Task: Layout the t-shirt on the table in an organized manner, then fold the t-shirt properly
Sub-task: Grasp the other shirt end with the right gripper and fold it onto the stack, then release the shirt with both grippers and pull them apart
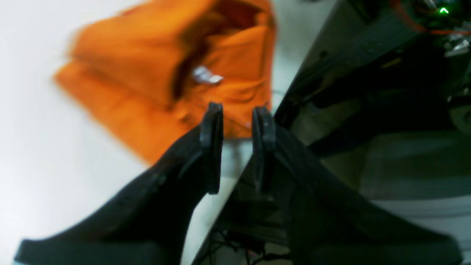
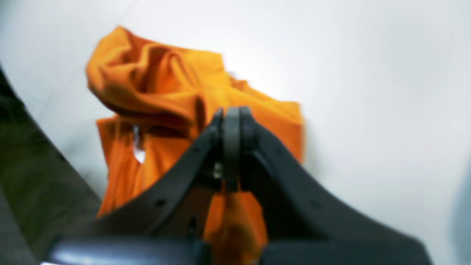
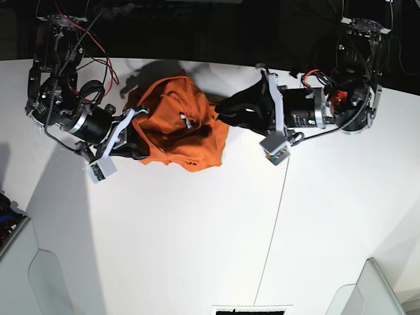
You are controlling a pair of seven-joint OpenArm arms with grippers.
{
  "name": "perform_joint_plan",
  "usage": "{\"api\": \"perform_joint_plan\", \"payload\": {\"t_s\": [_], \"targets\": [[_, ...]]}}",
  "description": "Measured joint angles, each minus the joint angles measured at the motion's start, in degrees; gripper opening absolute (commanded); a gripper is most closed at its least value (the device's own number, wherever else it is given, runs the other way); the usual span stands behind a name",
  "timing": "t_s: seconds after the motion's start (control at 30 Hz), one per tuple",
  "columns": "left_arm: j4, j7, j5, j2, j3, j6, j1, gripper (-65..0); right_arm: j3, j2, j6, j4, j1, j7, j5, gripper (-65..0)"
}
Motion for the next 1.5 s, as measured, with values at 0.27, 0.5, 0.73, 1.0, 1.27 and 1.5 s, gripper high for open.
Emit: {"api": "perform_joint_plan", "payload": {"t_s": [0.27, 0.5, 0.73, 1.0, 1.27, 1.5], "targets": [[-1.31, -4.31, 7.76, 3.96, 3.76, 0.02, 0.09, -50.2, -9.55, -2.6, 0.11, -2.08, 4.35, 2.03, -0.94, -65.0], [-3.8, -5.51, 13.35, 4.15, 1.99, 0.02, 0.15, -50.2, -14.69, -7.54, 0.15, -4.2, 8.22, 2.4, -3.5, -65.0], [-6.03, -6.05, 10.82, 3.98, -5.09, 0.04, 0.15, -50.2, -16.59, -11.28, 0.17, -8.83, 11.43, 3.45, -7.69, -65.0], [-5.97, -4.09, 1.64, 3.34, -4.79, 0.04, 0.15, -50.2, -7.43, -10.19, 0.13, -9.01, 15.89, 4.42, -9.75, -65.0], [-8.04, -18.58, 21.18, 3.39, 10.36, -0.2, -0.15, -50.2, -6.97, -9.38, 0.2, -22.45, 16.09, 9.7, -14.86, -65.0], [-21.33, -22.77, 30.4, 3.23, 12.59, -0.74, -5.86, -50.2, -9.55, -3.45, 0.13, -27.12, 15.63, 7.08, -11.91, -65.0]]}}
